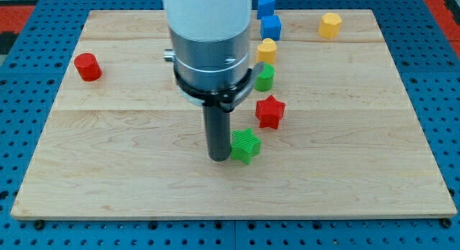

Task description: Push the red circle to the bottom of green star

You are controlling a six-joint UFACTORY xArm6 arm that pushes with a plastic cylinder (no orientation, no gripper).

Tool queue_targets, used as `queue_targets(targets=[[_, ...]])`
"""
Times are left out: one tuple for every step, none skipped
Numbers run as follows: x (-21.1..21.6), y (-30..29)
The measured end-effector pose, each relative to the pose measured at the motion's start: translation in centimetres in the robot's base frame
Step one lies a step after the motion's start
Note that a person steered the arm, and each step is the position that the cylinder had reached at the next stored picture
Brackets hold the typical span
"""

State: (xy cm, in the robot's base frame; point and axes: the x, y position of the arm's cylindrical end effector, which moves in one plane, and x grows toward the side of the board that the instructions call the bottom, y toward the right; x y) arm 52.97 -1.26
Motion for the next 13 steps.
queue_targets(targets=[[0.0,2.2],[0.0,4.4],[0.0,4.6],[0.0,0.2],[-1.4,-1.4],[-1.5,1.1],[-1.4,2.1],[0.0,2.7],[1.0,2.2],[-3.4,-4.5],[-5.3,-6.7],[-5.3,-6.7],[-3.3,-8.7]])
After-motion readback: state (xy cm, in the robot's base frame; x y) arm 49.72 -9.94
